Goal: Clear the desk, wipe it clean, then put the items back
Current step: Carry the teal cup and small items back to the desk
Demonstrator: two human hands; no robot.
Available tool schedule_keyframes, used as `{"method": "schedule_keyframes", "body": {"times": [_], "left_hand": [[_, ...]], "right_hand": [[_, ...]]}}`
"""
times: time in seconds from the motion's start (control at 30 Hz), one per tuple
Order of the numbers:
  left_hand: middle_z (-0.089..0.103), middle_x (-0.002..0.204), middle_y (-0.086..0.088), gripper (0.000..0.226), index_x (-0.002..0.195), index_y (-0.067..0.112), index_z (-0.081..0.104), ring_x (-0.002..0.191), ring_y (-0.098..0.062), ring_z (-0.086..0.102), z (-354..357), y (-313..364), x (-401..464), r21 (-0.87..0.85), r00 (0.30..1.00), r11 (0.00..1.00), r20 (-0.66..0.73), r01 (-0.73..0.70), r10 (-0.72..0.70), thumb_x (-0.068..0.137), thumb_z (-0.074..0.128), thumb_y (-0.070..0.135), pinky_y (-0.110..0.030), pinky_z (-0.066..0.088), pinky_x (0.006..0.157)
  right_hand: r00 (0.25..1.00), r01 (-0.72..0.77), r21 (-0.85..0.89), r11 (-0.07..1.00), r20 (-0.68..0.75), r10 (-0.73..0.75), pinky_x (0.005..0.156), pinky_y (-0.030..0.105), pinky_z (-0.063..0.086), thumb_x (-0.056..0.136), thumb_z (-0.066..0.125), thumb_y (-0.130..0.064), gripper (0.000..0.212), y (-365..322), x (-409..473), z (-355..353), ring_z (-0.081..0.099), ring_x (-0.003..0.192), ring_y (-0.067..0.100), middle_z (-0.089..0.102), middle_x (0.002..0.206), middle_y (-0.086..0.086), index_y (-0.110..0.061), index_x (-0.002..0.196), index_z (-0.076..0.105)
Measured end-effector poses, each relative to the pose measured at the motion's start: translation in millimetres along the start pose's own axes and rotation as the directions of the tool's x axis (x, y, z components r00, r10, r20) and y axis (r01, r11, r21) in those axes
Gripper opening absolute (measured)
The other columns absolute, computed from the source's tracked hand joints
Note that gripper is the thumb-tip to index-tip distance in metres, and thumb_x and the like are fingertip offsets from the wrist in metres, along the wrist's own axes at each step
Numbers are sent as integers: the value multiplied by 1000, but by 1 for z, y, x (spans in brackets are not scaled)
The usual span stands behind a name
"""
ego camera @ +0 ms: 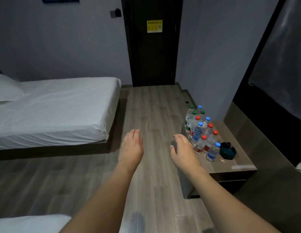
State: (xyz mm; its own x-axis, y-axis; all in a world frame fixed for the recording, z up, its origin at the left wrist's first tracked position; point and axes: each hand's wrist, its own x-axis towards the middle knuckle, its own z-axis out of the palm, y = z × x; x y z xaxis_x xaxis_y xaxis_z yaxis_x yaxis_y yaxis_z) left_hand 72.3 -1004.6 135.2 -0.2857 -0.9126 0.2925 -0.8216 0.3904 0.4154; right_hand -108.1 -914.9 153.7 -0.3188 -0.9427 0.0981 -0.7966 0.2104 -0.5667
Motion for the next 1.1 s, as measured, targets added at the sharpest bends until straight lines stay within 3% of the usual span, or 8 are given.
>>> {"method": "schedule_keyframes", "body": {"times": [0.27,0.5,0.63,0.8,1.1], "left_hand": [[41,148,-7,44,144,10,40,139,-21,33,80,-12,185,-48,983,994,152,-100,106,104,34,29,-32,24,116],[48,141,-16,42,137,3,47,132,-31,41,163,83,340,-170,882,910,231,-379,411,101,44,23,-36,29,114],[48,142,-17,44,138,2,48,133,-30,41,209,154,387,-232,737,789,282,-569,614,99,49,23,-35,26,115],[45,145,-15,48,141,5,45,135,-29,39,252,224,441,-215,580,656,327,-723,746,99,47,29,-35,25,117],[48,141,-11,45,138,8,48,130,-29,44,360,335,473,-393,227,420,451,-818,863,98,49,29,-37,32,112]], "right_hand": [[986,-163,-6,987,-38,163,116,32,26,97,49,-23,51,40,169,29,34,138,21,37,150,6,-10,144,38],[895,-372,44,927,-249,371,115,33,28,94,49,-18,48,107,260,-30,36,136,22,41,146,6,-9,141,43],[798,-512,71,856,-329,505,114,32,26,95,49,-19,48,173,279,-60,36,136,23,41,146,8,-8,141,41],[639,-641,192,743,-402,655,115,30,22,96,51,-20,52,243,292,-92,34,138,22,39,149,9,-6,144,39],[365,-824,334,458,-308,879,114,34,28,95,50,-17,55,331,291,-99,36,137,25,35,151,8,-11,147,34]]}}
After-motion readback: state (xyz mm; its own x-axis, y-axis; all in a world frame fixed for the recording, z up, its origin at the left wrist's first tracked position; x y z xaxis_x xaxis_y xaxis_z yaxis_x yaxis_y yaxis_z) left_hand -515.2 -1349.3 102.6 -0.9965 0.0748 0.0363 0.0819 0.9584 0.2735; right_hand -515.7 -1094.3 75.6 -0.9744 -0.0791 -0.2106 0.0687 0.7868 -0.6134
